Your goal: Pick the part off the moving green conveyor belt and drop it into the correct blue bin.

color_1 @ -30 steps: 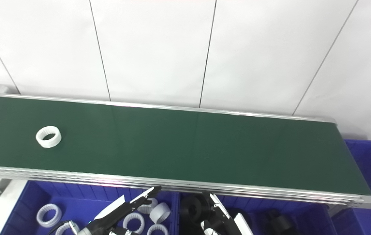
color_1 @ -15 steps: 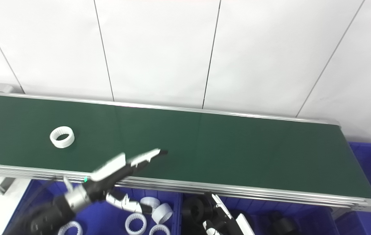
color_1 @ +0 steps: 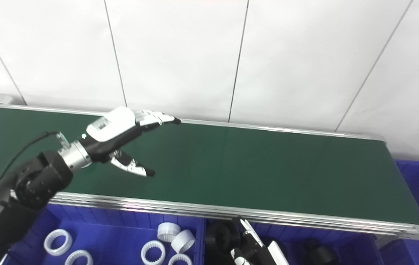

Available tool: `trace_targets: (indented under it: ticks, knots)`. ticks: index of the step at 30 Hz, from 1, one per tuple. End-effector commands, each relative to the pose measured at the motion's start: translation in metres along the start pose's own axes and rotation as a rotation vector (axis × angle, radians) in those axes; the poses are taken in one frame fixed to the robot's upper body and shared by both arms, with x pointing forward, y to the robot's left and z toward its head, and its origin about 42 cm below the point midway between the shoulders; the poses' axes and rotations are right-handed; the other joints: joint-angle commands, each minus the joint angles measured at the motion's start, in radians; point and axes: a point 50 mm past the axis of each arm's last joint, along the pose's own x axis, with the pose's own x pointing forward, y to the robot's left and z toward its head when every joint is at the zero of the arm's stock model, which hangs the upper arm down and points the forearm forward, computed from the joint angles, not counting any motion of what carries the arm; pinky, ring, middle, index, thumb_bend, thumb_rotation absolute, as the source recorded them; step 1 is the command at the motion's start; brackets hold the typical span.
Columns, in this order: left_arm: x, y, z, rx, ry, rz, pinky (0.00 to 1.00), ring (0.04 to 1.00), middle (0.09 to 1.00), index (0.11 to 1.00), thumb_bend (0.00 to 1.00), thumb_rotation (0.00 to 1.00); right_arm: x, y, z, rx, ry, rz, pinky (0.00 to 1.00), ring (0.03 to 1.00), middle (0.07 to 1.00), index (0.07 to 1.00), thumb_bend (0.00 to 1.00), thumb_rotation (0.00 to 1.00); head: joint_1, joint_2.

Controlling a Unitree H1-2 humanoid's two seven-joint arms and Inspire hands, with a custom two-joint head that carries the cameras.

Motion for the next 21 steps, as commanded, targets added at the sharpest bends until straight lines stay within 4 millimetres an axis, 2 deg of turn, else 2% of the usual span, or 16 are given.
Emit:
trace_targets:
  ticks: [1, 11, 16, 21]
  knots:
    - [0.007, 0.032, -0.013, 0.063, 0.019, 0.050, 0.75, 0.872, 0.910, 0.898, 0.74, 0.16, 0.004, -0.005, 0.010, -0.007, -0.088, -0.020, 0.92, 0.977, 0.988, 0.962, 0.35, 0.91, 0.001, 0.000]
    - [0.014, 0.044, -0.039, 0.175, 0.095, -0.003, 0.77, 0.886, 0.916, 0.899, 0.82, 0.16, 0.004, -0.006, 0.012, -0.007, -0.087, -0.028, 0.92, 0.971, 0.990, 0.963, 0.34, 0.90, 0.001, 0.001]
    - [0.018, 0.042, -0.047, 0.155, 0.136, -0.025, 0.78, 0.895, 0.929, 0.895, 0.84, 0.11, 0.004, -0.007, 0.013, -0.005, -0.089, -0.025, 0.92, 0.970, 0.991, 0.965, 0.32, 0.90, 0.008, -0.001]
    - [0.022, 0.037, -0.060, 0.151, 0.211, -0.068, 0.78, 0.899, 0.940, 0.903, 0.84, 0.11, 0.004, -0.009, 0.014, -0.007, -0.091, -0.024, 0.91, 0.966, 0.990, 0.966, 0.32, 0.89, 0.008, -0.002]
